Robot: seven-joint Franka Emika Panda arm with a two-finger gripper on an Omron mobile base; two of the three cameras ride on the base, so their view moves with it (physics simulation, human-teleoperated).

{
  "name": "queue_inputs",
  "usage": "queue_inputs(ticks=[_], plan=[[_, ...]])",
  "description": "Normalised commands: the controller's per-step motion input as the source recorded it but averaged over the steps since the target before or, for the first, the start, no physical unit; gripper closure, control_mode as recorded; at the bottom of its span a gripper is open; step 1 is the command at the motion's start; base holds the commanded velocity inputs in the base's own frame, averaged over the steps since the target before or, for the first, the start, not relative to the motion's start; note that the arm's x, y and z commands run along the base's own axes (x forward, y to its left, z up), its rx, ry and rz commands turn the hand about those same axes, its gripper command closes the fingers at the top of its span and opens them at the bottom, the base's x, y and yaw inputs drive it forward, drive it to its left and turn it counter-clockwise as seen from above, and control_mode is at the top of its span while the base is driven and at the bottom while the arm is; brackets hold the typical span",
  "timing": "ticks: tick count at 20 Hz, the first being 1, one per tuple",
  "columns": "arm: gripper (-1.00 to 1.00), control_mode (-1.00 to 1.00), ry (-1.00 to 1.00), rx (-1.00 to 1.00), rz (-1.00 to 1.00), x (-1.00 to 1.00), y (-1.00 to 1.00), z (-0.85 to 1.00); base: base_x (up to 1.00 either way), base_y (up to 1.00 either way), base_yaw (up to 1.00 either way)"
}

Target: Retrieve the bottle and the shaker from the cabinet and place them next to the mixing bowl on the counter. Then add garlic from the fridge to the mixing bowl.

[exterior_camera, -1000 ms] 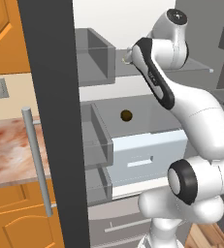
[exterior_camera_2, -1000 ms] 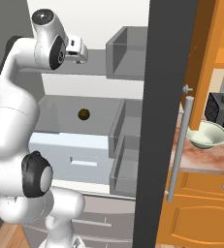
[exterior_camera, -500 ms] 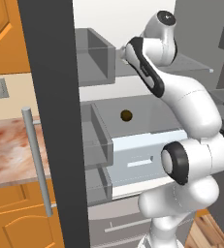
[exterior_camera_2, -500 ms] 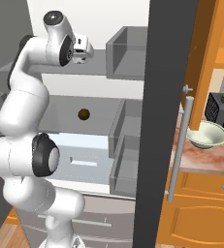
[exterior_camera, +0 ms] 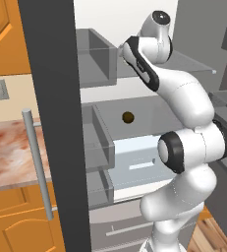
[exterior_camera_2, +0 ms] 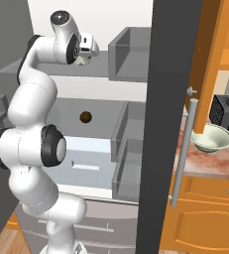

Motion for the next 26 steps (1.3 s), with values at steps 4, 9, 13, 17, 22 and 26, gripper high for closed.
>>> queue_inputs(ticks=[4,9,13,17,22,26], plan=[[-1.00,-1.00,0.00,0.00,0.00,0.26,0.02,-0.21,0.00,0.00,0.00],[-1.00,-1.00,0.00,0.00,0.00,0.02,0.00,-0.03,0.00,0.00,0.00],[-1.00,-1.00,0.00,0.00,0.00,0.00,0.00,-0.08,0.00,0.00,0.00],[-1.00,-1.00,0.00,0.00,0.00,0.00,0.00,-0.19,0.00,0.00,0.00],[-1.00,-1.00,0.01,0.00,0.00,0.10,0.00,-0.05,0.00,0.00,0.00],[-1.00,-1.00,0.02,0.00,0.00,0.35,0.00,0.00,0.00,0.00,0.00]])
